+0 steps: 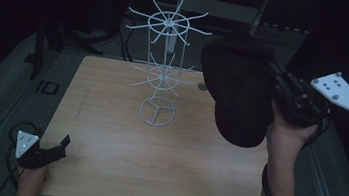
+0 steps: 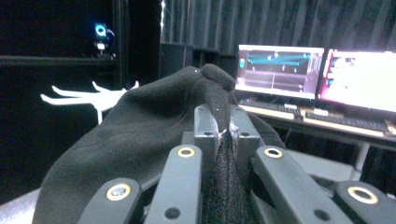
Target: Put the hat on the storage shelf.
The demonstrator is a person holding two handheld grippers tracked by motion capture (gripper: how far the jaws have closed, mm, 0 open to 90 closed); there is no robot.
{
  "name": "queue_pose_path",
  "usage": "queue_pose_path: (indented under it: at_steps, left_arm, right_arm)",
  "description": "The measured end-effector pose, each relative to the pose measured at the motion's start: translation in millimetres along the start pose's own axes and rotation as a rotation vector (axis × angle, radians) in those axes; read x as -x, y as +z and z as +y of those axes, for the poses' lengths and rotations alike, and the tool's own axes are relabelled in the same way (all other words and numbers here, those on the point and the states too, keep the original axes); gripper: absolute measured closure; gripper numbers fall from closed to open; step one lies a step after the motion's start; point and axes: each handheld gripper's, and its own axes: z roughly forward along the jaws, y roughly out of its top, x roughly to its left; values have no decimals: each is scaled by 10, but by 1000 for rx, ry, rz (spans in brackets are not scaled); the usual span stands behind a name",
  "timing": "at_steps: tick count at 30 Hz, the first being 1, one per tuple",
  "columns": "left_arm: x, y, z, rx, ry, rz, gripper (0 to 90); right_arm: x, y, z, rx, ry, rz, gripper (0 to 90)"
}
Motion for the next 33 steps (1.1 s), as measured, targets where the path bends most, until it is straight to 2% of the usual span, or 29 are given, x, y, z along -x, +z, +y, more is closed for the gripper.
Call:
queue_pose_path:
  at_steps: [4,8,19,23,27,29,33]
  left_arm:
    - [0,1,0,1,-1,0,14]
    - [-1,-1,0,1,-1,-2,15]
    - [-5,-4,-1,4,-2,-5,15]
    - [-5,-4,-1,4,-3,-5,14]
    - [-6,-4,-1,4,-3,-6,15]
    - [-6,-5,-1,3,-2,-6,14]
    - [-7,-5,-1,4,-3,-5,14]
  right_arm:
    - [-105,64,131,31,-19,16,848]
    - [-235,176,222,38,-32,42,848]
    - [-563,414,325,66,-37,132,847]
    - [-648,517,298,50,-44,156,847]
    - [-719,580,243,25,-74,170,846]
    - [-786,638,156,-5,-98,177,846]
    - [-808,652,28,-21,-95,199,845]
